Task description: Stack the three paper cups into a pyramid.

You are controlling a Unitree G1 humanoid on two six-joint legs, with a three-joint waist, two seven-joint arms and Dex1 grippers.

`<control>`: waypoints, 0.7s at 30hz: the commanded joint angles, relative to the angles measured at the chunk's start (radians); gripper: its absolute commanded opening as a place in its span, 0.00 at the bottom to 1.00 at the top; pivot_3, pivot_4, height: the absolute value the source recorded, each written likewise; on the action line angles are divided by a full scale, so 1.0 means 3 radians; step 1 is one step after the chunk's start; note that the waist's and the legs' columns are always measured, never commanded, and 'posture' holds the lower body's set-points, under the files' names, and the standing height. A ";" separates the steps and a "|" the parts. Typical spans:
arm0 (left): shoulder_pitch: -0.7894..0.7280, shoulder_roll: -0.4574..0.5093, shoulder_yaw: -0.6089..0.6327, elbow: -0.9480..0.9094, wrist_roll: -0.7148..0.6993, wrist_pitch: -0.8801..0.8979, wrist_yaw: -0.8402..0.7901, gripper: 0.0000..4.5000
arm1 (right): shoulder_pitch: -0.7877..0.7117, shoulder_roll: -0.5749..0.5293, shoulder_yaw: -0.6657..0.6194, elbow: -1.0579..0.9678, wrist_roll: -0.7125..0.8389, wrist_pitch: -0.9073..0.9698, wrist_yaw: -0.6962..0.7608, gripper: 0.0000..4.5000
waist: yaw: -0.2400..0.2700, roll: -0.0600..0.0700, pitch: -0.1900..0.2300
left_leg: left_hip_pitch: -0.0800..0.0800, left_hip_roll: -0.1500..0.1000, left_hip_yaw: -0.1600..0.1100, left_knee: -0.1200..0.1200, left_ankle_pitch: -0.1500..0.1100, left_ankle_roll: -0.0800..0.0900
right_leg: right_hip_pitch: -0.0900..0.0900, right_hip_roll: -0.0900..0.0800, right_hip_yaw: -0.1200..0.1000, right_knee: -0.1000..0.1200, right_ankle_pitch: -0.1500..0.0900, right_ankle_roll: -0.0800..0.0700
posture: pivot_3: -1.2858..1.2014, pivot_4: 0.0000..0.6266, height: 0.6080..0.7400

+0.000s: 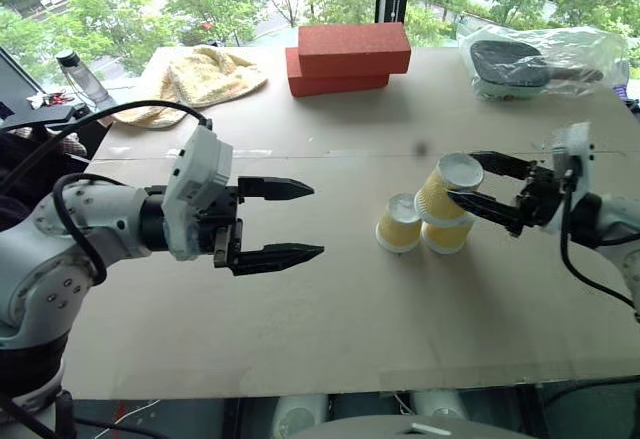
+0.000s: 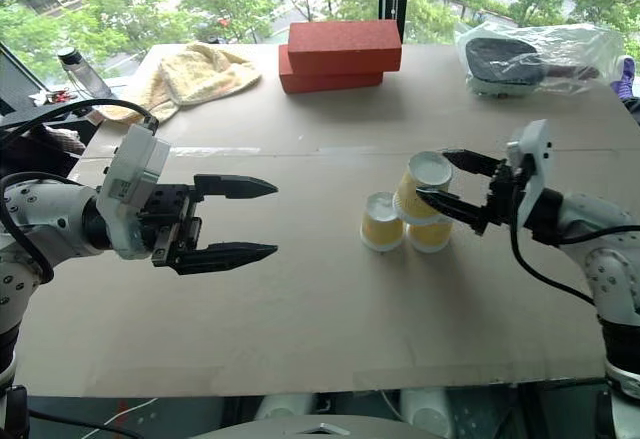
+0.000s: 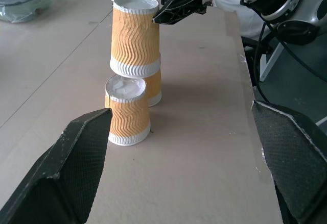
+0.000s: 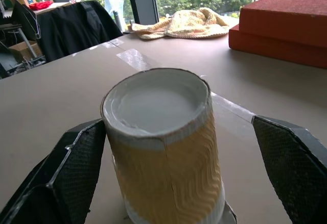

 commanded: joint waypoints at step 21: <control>0.2019 -0.1433 -0.0627 0.0425 0.2024 -0.1792 0.1034 1.00 | 0.0934 0.0804 -0.0036 0.1786 -0.1255 -0.2737 0.0959 0.99 | -0.0057 0.0000 -0.0007 | 0.0026 0.0003 0.0019 0.0000 -0.0001 0.0002 | 0.0009 0.0000 0.0019 0.0012 0.0000 -0.0002 | 0.52 0.24 0.93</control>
